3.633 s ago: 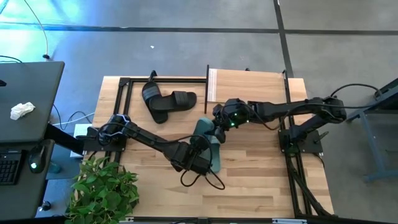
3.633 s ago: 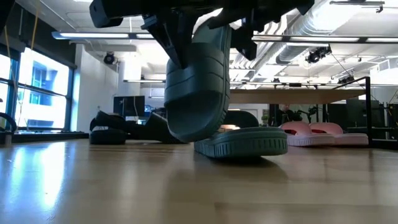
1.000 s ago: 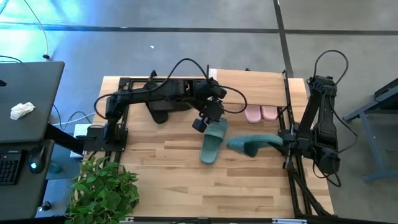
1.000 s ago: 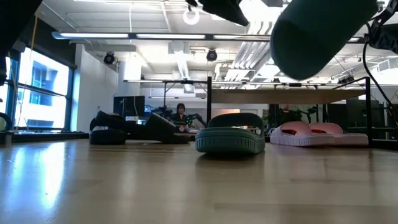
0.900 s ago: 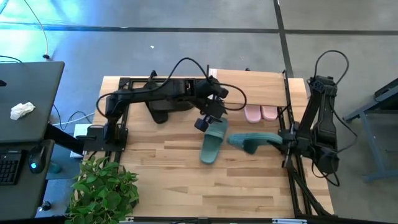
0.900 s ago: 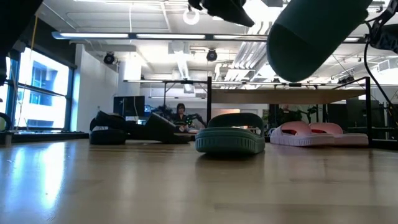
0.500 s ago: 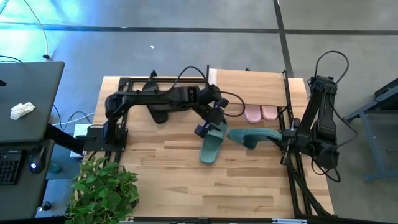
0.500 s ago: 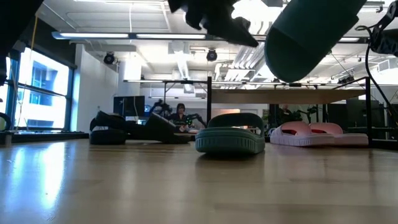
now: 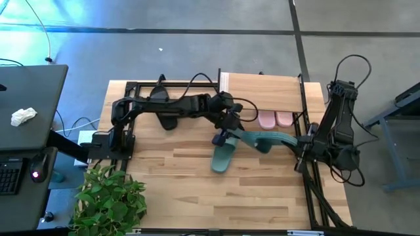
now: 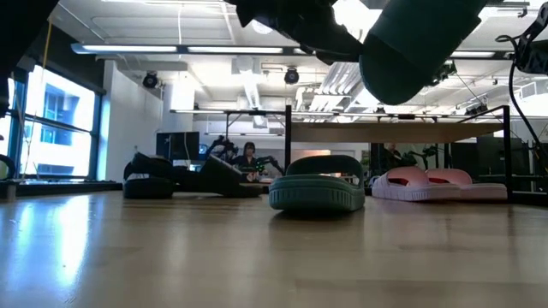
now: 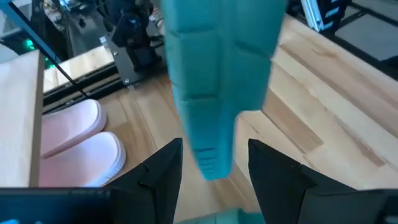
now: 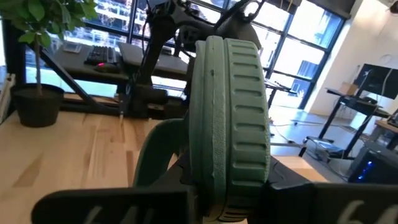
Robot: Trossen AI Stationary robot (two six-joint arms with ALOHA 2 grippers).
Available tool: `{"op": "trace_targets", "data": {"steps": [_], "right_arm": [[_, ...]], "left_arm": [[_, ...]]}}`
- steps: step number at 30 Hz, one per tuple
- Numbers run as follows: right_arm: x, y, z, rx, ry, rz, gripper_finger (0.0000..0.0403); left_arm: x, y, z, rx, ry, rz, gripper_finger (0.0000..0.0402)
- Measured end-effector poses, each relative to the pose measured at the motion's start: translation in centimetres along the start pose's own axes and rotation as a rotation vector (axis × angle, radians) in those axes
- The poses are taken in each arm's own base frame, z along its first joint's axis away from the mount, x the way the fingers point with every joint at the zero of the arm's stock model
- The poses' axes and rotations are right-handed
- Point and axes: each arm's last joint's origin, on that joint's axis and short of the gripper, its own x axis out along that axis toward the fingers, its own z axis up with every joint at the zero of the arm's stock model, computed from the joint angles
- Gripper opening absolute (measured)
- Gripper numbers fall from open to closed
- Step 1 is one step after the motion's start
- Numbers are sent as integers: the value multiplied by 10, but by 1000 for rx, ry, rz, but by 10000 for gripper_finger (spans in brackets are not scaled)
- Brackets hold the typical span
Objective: Pick and place slides into the shelf
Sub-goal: Put the left green slides under the shelf
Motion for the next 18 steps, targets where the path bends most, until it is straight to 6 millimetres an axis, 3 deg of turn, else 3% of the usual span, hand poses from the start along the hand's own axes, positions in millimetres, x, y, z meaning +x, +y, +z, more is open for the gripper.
{"op": "trace_targets", "data": {"steps": [9,18], "right_arm": [[4,-2,9,-36,8,-29,39],[6,-2,12,-37,8,-25,39]], "left_arm": [[4,1,-4,-46,28,15,168],[22,5,-11,-85,-11,30,168]]}}
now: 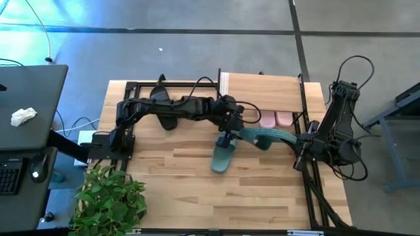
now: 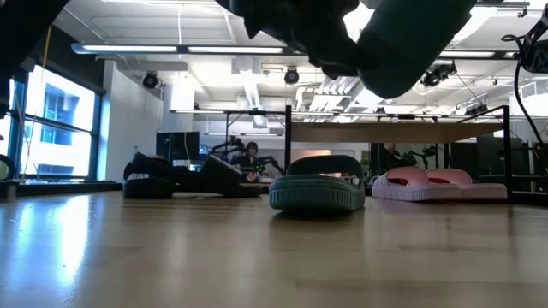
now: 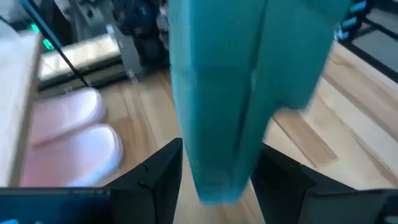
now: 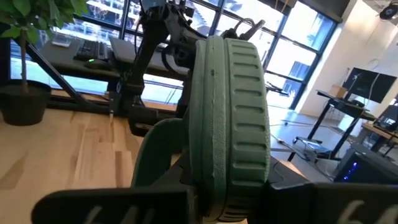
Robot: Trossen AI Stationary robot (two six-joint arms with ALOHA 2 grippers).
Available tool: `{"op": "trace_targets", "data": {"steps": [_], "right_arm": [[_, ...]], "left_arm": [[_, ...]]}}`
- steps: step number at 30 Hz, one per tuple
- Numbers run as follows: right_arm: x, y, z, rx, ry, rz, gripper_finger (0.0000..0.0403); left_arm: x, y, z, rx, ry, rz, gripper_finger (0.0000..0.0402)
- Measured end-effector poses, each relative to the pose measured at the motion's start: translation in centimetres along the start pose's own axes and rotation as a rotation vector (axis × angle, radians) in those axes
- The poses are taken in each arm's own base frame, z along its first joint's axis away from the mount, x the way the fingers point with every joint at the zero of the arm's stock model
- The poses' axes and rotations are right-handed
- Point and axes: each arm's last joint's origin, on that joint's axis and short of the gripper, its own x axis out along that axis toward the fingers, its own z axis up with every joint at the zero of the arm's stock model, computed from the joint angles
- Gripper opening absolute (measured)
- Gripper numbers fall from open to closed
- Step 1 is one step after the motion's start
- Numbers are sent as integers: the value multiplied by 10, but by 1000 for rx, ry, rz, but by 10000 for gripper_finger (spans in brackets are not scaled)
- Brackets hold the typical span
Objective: Pick and place slides into the shelf
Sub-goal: Put the left green slides under the shelf
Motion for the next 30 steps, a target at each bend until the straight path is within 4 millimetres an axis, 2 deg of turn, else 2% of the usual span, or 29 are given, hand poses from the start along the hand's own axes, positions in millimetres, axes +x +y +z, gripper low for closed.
{"op": "trace_targets", "data": {"steps": [6,9,12,16,17,24,30], "right_arm": [[0,-1,3,-9,-4,10,39],[0,-1,4,-11,-6,15,39],[0,-1,4,-10,-6,15,39],[0,-1,4,-6,-8,21,39],[0,-1,4,-6,-8,21,39],[0,-1,4,4,-8,21,42],[-2,0,4,19,-9,26,101]], "left_arm": [[4,1,-3,-19,10,17,167],[5,0,-2,-14,7,29,154],[5,-1,0,-8,5,40,117],[6,-3,0,8,15,38,37],[7,-5,0,18,15,37,27],[10,-13,4,48,38,76,31],[9,-13,2,39,65,73,27]]}}
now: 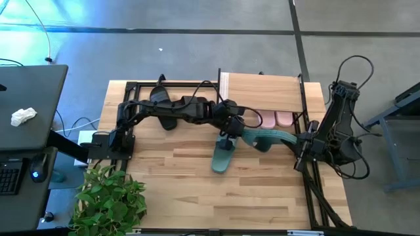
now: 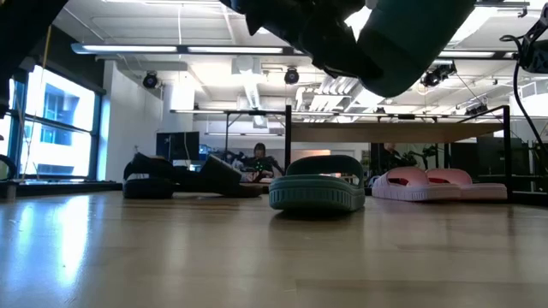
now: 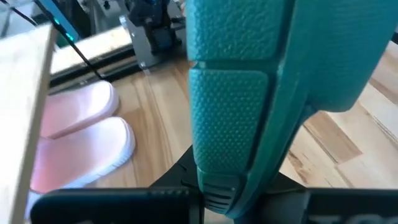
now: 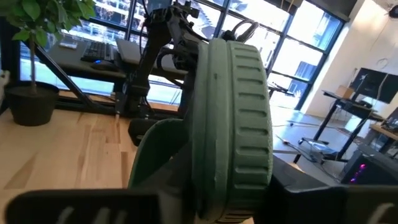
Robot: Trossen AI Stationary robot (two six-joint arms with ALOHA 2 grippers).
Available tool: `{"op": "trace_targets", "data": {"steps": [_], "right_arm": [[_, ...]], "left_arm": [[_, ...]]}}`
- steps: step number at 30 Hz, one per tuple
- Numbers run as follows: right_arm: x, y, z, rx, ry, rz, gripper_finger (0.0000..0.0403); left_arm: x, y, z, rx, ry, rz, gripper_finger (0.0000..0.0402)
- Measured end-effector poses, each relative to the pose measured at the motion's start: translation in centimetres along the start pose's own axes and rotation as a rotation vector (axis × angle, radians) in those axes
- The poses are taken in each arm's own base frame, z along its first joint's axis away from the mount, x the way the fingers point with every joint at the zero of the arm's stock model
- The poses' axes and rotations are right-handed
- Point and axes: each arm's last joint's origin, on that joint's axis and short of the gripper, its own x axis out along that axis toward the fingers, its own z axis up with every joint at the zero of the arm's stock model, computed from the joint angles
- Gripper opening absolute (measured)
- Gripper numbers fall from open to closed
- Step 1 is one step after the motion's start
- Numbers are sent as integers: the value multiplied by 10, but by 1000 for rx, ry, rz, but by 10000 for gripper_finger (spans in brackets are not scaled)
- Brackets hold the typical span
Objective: Pick and place slides into the shelf
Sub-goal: Put the left green slides under the shelf
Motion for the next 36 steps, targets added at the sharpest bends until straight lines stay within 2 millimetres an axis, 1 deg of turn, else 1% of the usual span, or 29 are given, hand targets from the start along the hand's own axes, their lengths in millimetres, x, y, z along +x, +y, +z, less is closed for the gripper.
{"op": "trace_targets", "data": {"steps": [3,6,10,14,17,22,26,29,31,34,36], "right_arm": [[-4,1,0,27,-6,23,125],[-10,2,1,44,-16,66,141],[-17,2,1,97,-22,101,155],[-22,3,1,142,-26,135,161],[-24,3,1,160,-27,149,162],[-23,5,-5,135,-27,139,163],[-14,7,-12,135,-17,152,163],[-2,9,-14,161,6,185,163],[9,9,-13,174,17,237,163],[27,8,-7,184,-17,343,163],[37,1,5,166,-110,387,162]], "left_arm": [[-8,-3,-1,-16,91,8,27],[-14,-7,4,3,197,54,27],[-28,-15,21,76,311,116,27],[-41,-23,37,112,377,148,27],[-57,-21,50,120,408,187,27],[-77,-21,58,130,501,239,26],[-91,-21,63,131,552,263,26],[-98,-21,65,137,575,274,26],[-105,-20,69,137,581,284,26],[-112,-17,71,131,586,288,26],[-114,-15,68,123,606,287,26]]}}
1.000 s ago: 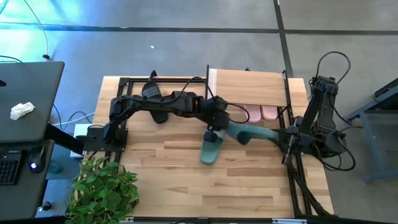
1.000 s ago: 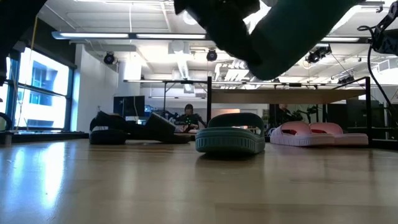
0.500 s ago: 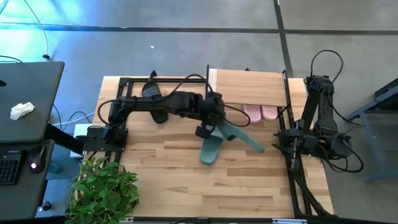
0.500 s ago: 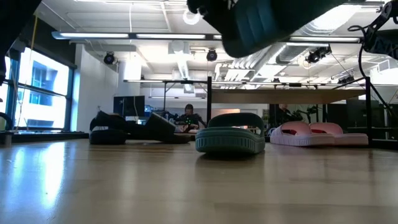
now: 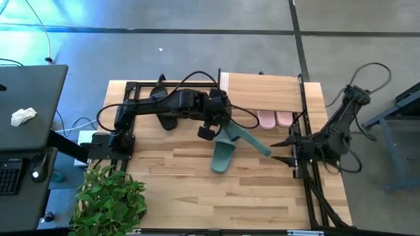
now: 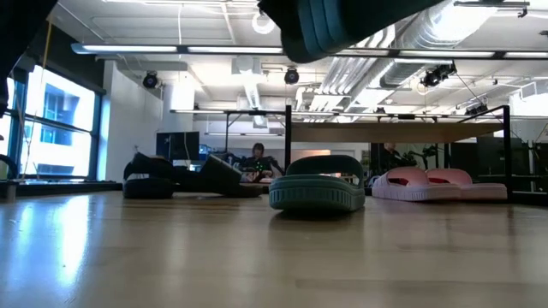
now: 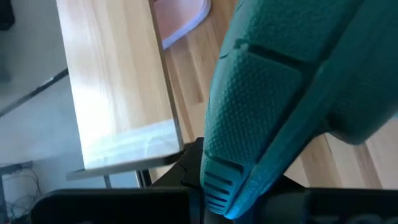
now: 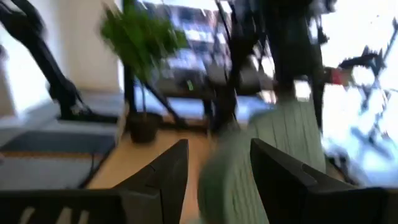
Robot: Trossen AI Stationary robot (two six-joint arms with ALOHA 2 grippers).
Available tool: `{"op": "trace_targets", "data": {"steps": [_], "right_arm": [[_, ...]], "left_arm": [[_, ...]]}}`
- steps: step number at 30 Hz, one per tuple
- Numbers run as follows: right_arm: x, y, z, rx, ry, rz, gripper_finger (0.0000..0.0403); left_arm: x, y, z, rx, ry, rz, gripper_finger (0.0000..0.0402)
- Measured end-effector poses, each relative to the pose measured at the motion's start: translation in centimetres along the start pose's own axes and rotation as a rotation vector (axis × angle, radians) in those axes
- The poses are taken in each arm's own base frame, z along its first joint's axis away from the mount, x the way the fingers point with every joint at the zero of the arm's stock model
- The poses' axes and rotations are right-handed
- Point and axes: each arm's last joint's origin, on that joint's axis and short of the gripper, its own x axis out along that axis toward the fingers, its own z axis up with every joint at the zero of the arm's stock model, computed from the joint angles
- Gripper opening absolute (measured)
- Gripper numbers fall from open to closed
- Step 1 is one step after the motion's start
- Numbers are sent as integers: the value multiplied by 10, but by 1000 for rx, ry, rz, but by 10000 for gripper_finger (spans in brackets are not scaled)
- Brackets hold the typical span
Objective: Pick and place slides into the shelf
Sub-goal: Put the left green slides under the shelf
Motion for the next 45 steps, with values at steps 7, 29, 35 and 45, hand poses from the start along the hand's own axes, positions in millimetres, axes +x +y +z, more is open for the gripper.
{"op": "trace_targets", "data": {"steps": [7,29,35,45], "right_arm": [[-7,-52,86,-218,-271,-71,154],[44,-108,168,-621,754,-455,150],[67,-84,141,-727,941,-452,130],[99,-24,115,-824,989,-233,124]], "left_arm": [[2,5,-5,-11,25,-18,26],[6,14,-11,-55,11,-71,25],[13,31,-26,-102,47,-108,25],[26,69,-66,-231,67,-270,25]]}}
